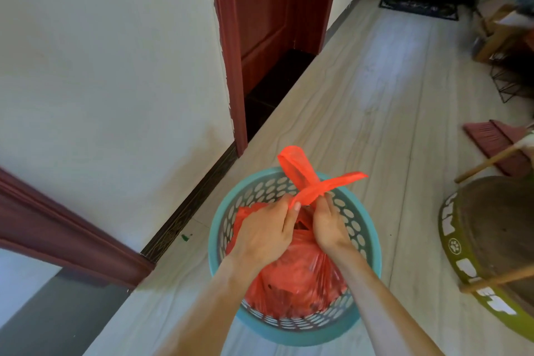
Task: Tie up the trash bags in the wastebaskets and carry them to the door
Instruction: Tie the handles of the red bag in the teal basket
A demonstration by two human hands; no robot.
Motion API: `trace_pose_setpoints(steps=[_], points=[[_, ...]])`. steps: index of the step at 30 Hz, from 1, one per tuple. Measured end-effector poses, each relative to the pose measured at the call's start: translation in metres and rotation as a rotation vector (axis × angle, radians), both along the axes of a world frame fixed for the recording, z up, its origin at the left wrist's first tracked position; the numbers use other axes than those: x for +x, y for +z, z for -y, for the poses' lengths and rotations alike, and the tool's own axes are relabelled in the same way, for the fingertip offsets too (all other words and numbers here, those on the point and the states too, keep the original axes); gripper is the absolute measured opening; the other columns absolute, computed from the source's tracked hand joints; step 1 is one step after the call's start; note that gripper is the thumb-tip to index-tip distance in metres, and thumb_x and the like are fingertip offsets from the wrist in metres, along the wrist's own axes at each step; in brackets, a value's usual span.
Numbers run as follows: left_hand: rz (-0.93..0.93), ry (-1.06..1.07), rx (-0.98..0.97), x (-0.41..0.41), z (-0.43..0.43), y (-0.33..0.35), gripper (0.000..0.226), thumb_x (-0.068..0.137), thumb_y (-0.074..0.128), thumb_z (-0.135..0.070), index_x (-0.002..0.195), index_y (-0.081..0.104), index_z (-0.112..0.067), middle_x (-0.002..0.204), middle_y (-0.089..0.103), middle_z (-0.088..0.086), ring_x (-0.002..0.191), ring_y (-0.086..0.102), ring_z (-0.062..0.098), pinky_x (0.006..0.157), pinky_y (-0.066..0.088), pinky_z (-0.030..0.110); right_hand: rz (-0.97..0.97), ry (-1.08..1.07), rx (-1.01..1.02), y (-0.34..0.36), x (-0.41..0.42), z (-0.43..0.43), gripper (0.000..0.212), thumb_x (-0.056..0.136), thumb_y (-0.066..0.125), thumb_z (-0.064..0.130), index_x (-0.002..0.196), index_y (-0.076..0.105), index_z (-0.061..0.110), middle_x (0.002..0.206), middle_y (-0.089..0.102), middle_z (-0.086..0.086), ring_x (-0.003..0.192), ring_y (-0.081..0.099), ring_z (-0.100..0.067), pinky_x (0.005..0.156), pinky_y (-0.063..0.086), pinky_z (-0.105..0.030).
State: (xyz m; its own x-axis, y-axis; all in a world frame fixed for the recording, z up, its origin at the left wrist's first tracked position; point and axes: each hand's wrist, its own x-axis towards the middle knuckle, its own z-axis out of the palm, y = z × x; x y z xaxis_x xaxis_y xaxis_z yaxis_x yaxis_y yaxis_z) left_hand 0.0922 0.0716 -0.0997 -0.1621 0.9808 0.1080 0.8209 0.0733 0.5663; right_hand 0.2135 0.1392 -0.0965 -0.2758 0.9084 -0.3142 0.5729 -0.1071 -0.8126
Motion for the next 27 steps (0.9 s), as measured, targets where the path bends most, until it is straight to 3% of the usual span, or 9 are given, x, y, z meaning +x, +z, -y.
trace_pose_setpoints(steps=[6, 9, 11, 13, 15, 19, 21, 24, 27], points=[[-0.111, -0.026, 0.046, -0.001, -0.002, -0.008, 0.025, 0.102, 0.032, -0.043, 0.104, 0.050, -0.026, 0.094, 0.069, -0.001, 0.084, 0.067, 0.026, 0.061, 0.049, 0.040, -0.274, 0.104, -0.175, -0.004, 0.018, 0.000, 0.014, 0.063, 0.063, 0.024, 0.076, 0.066, 0.025, 0.076, 0.064, 0.007, 0.082, 0.058, -0.014, 0.077, 0.046, -0.036], [-0.179, -0.074, 0.023, 0.003, -0.005, -0.011, 0.029, 0.099, 0.029, -0.046, 0.114, 0.048, -0.030, 0.109, 0.067, -0.004, 0.090, 0.068, 0.028, 0.065, 0.053, 0.043, -0.545, 0.142, -0.261, 0.004, 0.025, 0.005, 0.009, 0.084, 0.067, 0.024, 0.089, 0.074, 0.021, 0.092, 0.074, 0.004, 0.095, 0.067, -0.011, 0.088, 0.049, -0.027], [-0.261, -0.090, 0.010, 0.006, -0.007, -0.011, 0.034, 0.098, 0.025, -0.050, 0.119, 0.046, -0.033, 0.112, 0.066, -0.005, 0.091, 0.068, 0.026, 0.064, 0.054, 0.043, -0.482, 0.093, -0.251, 0.012, 0.026, 0.005, 0.023, 0.093, 0.056, 0.048, 0.099, 0.071, 0.033, 0.102, 0.073, 0.013, 0.104, 0.065, -0.006, 0.093, 0.043, -0.022], [-0.281, -0.091, 0.028, 0.009, -0.007, -0.010, 0.030, 0.098, 0.031, -0.049, 0.117, 0.048, -0.034, 0.109, 0.066, -0.005, 0.092, 0.067, 0.023, 0.063, 0.053, 0.040, -0.326, -0.066, -0.200, 0.009, 0.023, 0.004, 0.021, 0.093, 0.050, 0.058, 0.088, 0.062, 0.041, 0.090, 0.062, 0.022, 0.089, 0.060, -0.002, 0.086, 0.036, -0.020], [-0.124, -0.061, 0.014, 0.011, -0.009, -0.005, 0.024, 0.096, 0.044, -0.046, 0.112, 0.055, -0.033, 0.103, 0.068, -0.009, 0.090, 0.065, 0.016, 0.067, 0.052, 0.036, -0.371, -0.255, -0.270, 0.004, 0.018, 0.002, 0.031, 0.092, 0.055, 0.054, 0.080, 0.070, 0.031, 0.090, 0.072, 0.004, 0.088, 0.066, -0.015, 0.091, 0.047, -0.029], [0.586, 0.026, -0.215, 0.002, -0.013, 0.014, 0.016, 0.093, 0.062, -0.027, 0.079, 0.068, -0.026, 0.058, 0.062, -0.014, 0.058, 0.056, -0.001, 0.059, 0.039, 0.015, -0.764, -0.290, -0.483, 0.000, 0.015, -0.001, 0.047, 0.092, 0.059, 0.045, 0.101, 0.073, 0.001, 0.088, 0.074, -0.024, 0.088, 0.071, -0.038, 0.093, 0.054, -0.054], [0.542, 0.006, -0.309, -0.009, -0.012, 0.019, 0.028, 0.092, 0.062, -0.031, 0.064, 0.062, -0.028, 0.053, 0.055, -0.010, 0.055, 0.051, 0.002, 0.057, 0.037, 0.017, -0.852, -0.210, -0.565, 0.000, 0.019, -0.003, 0.044, 0.089, 0.063, 0.037, 0.102, 0.066, -0.006, 0.080, 0.070, -0.025, 0.078, 0.070, -0.037, 0.084, 0.056, -0.052], [0.463, -0.010, -0.360, -0.018, -0.012, 0.020, 0.021, 0.091, 0.057, -0.034, 0.075, 0.067, -0.026, 0.069, 0.065, -0.007, 0.066, 0.057, -0.001, 0.068, 0.046, 0.018, -0.951, -0.091, -0.631, -0.003, 0.026, -0.003, 0.032, 0.086, 0.073, 0.020, 0.104, 0.065, -0.005, 0.103, 0.068, -0.028, 0.099, 0.065, -0.043, 0.092, 0.055, -0.050], [0.560, 0.109, -0.455, -0.016, -0.017, 0.021, 0.029, 0.090, 0.059, -0.039, 0.094, 0.078, -0.018, 0.094, 0.076, -0.001, 0.090, 0.067, 0.011, 0.089, 0.051, 0.031, -0.765, 0.066, -0.350, -0.003, 0.038, -0.006, 0.011, 0.076, 0.079, 0.012, 0.084, 0.072, 0.009, 0.084, 0.069, -0.009, 0.085, 0.064, -0.024, 0.076, 0.054, -0.030]])
